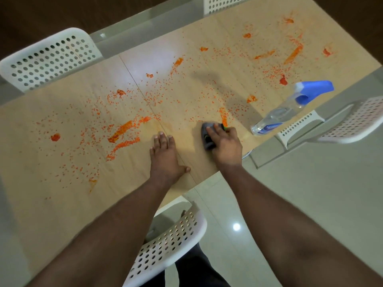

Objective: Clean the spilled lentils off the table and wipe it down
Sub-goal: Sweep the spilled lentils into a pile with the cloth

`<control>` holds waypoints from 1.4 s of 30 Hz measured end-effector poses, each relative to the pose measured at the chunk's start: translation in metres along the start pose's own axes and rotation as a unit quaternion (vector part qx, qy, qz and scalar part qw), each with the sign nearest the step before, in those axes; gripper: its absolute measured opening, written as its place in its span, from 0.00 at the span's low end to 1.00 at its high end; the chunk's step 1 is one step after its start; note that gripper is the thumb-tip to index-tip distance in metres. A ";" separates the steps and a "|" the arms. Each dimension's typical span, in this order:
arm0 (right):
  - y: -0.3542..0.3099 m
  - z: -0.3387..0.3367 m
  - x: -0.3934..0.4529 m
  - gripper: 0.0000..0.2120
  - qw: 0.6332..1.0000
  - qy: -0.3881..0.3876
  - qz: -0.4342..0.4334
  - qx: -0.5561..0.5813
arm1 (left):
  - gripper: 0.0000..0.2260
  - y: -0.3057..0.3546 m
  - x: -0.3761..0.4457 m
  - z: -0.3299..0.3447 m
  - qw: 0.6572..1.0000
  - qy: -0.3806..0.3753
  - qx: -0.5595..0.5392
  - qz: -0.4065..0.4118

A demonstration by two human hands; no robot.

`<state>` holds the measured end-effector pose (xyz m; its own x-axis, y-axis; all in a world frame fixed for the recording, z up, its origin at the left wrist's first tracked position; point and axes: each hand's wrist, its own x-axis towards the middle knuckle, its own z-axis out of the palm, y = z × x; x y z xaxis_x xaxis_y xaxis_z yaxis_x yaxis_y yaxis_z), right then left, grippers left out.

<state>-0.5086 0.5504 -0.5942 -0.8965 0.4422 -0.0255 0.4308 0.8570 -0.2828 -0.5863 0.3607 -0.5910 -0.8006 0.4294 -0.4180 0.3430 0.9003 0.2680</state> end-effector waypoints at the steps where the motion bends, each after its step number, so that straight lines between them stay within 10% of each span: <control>1: 0.001 -0.005 0.016 0.29 1.000 -0.012 0.002 -0.004 | 0.58 0.001 0.002 0.001 1.000 -0.003 0.005 -0.003; 17: -0.054 0.036 -0.086 0.31 0.989 -0.020 -0.146 0.001 | 0.57 -0.044 -0.022 -0.004 0.995 -0.008 -0.042 0.095; 27: -0.118 0.029 0.043 0.26 0.995 -0.031 -0.093 0.018 | 0.61 -0.136 -0.061 -0.018 0.998 -0.020 -0.036 0.039; 36: -0.193 0.080 -0.114 0.30 0.960 -0.065 -0.272 0.019 | 0.64 -0.219 -0.092 -0.038 1.000 0.009 -0.009 -0.023; 42: -0.250 0.098 -0.082 0.29 0.970 -0.050 -0.236 0.014 | 0.66 -0.269 -0.093 -0.049 1.000 0.018 0.002 -0.001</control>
<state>-0.5529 0.2743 -0.6151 -0.9994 -0.0272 0.0218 -0.0326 0.9497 -0.3115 -0.6279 0.0752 -0.5820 -0.8181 0.4246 -0.3878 0.3430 0.9016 0.2635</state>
